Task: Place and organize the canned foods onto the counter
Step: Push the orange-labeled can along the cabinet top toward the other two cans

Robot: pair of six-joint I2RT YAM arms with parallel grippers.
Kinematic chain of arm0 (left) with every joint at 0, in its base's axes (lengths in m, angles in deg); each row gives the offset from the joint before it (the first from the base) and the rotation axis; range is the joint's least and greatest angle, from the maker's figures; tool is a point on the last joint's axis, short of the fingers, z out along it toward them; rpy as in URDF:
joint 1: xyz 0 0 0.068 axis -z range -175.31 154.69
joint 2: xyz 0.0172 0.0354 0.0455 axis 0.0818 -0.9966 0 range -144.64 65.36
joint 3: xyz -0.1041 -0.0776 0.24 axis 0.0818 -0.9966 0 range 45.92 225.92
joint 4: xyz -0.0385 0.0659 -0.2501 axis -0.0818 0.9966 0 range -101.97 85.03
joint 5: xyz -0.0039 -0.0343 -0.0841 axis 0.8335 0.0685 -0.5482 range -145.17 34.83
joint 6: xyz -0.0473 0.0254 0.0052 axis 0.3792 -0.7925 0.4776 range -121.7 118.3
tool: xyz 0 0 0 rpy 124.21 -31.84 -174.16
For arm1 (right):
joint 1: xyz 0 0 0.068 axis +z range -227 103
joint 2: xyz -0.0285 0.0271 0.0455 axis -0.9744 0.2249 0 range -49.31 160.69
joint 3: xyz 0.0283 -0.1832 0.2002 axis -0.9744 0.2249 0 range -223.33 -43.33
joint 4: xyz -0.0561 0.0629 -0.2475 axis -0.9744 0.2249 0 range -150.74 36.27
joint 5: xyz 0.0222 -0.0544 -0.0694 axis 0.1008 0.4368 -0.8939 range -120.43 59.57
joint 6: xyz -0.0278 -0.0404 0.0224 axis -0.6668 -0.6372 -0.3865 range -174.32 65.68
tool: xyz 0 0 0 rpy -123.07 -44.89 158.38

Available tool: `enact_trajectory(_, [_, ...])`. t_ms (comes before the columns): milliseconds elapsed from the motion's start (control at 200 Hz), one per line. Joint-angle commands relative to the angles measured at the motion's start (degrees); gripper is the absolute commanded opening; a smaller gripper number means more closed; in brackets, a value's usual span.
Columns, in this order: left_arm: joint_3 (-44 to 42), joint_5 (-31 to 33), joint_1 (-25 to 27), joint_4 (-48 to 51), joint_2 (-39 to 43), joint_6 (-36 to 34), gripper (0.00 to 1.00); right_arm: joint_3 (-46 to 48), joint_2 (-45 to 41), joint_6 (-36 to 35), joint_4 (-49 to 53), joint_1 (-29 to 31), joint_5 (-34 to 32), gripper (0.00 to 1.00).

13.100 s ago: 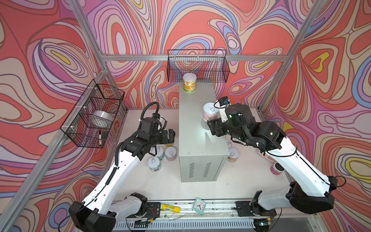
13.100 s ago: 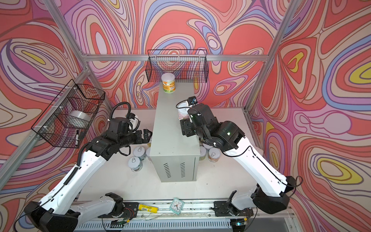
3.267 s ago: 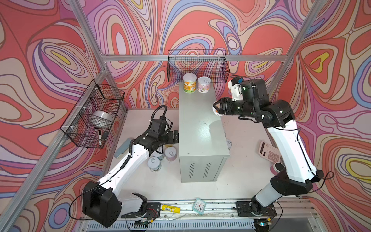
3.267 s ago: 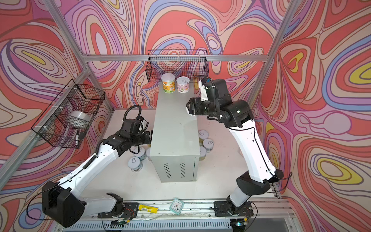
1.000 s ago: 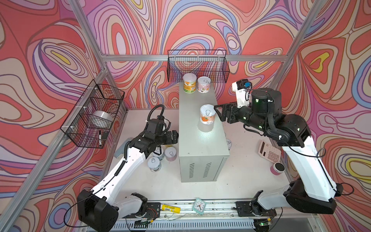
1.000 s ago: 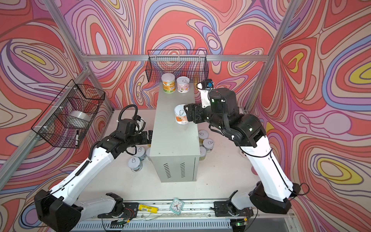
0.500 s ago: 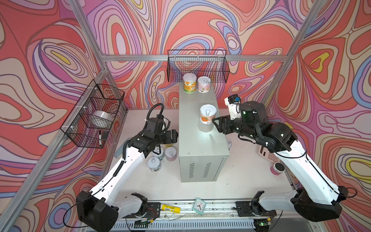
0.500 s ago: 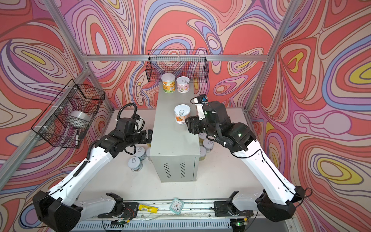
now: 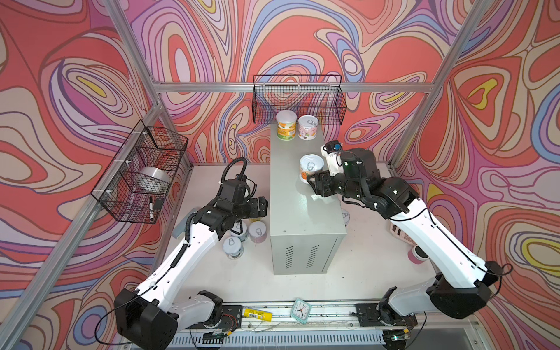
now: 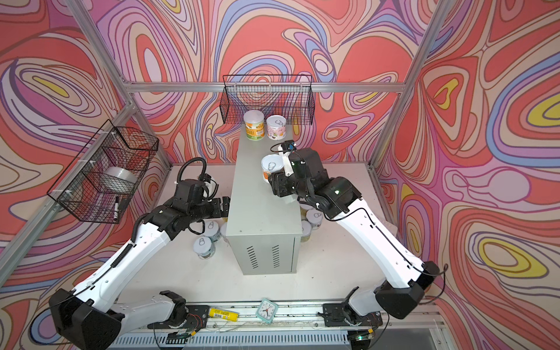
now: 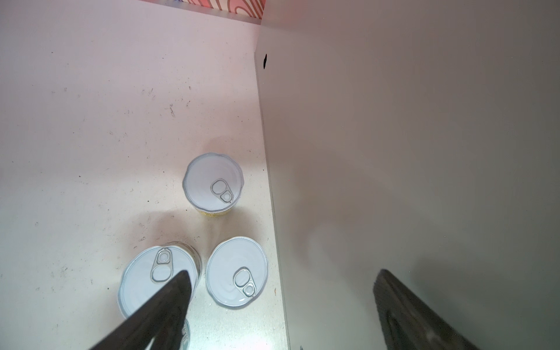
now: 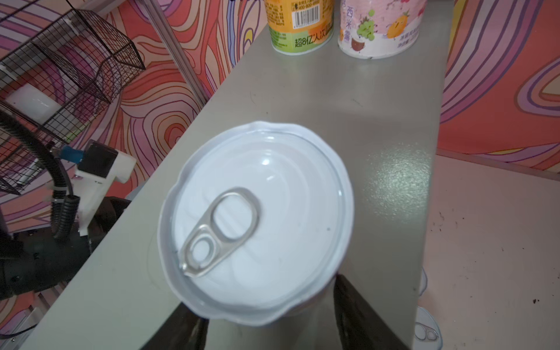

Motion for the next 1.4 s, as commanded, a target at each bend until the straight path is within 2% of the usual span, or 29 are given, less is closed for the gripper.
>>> enact_trajectory(0, [-1.0, -0.2, -0.2, -1.6, 0.6, 0.0, 0.95, -3.0, 2.3, -0.7, -2.6, 0.1, 0.0, 0.64])
enact_trajectory(305, [-2.5, -1.3, -0.2, -3.7, -0.2, 0.4, 0.94, -7.6, 8.9, -0.8, -6.6, -1.0, -1.9, 0.64])
enact_trajectory(871, [-0.4, 0.7, -0.2, -1.7, 0.8, -1.7, 0.94, -11.5, 16.8, 1.5, -14.6, -4.9, 2.3, 0.63])
enact_trajectory(1397, [-1.3, 0.7, -0.2, -2.0, 1.2, -1.8, 0.94, -17.6, 23.6, 2.6, -14.1, -5.1, 2.2, 0.63])
